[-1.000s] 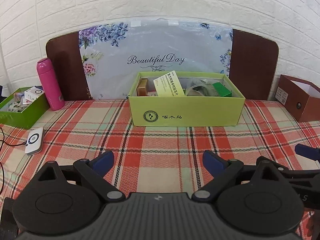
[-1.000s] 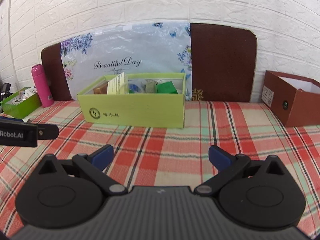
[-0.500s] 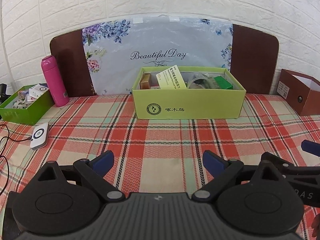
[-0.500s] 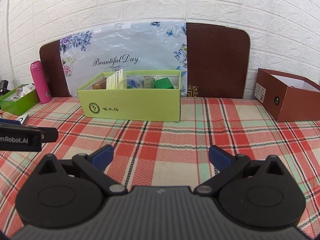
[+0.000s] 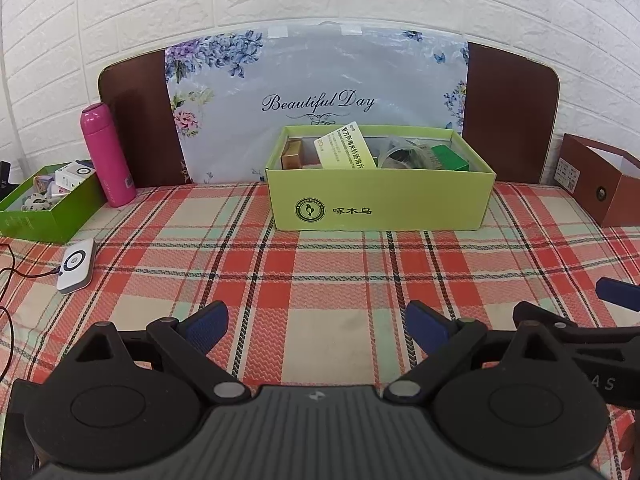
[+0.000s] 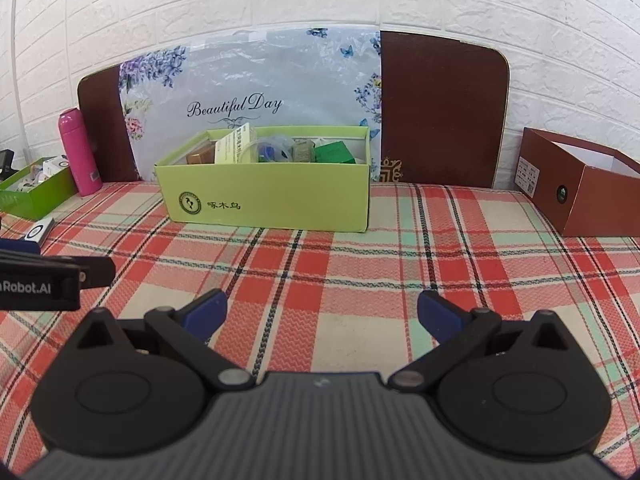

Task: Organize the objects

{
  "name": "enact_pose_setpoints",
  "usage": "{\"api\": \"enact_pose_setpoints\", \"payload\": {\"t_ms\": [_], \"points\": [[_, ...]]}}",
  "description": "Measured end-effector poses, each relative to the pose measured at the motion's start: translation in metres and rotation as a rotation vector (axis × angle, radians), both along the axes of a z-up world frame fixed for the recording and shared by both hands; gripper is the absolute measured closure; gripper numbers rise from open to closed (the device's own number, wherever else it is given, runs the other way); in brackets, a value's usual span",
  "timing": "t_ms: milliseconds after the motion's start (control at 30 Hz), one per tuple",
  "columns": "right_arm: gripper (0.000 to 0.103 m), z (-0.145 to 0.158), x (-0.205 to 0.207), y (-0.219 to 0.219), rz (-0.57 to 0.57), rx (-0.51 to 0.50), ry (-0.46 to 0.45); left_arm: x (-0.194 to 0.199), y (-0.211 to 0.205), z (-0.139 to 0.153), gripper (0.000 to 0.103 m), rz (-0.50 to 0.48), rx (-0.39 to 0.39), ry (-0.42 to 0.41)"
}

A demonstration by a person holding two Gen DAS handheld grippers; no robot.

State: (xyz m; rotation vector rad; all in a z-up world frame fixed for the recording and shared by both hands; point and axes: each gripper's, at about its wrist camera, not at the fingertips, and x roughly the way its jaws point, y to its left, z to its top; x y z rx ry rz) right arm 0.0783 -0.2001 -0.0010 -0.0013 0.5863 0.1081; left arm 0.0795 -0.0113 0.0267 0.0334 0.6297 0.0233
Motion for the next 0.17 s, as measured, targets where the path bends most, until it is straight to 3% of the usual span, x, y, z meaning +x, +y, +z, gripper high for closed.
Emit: {"api": "enact_pose_setpoints", "payload": {"t_ms": [167], "points": [[0.0, -0.001, 0.0016, -0.0006, -0.008, 0.001, 0.004, 0.0003, 0.0015, -0.0001, 0.005, 0.003, 0.004, -0.001]]}}
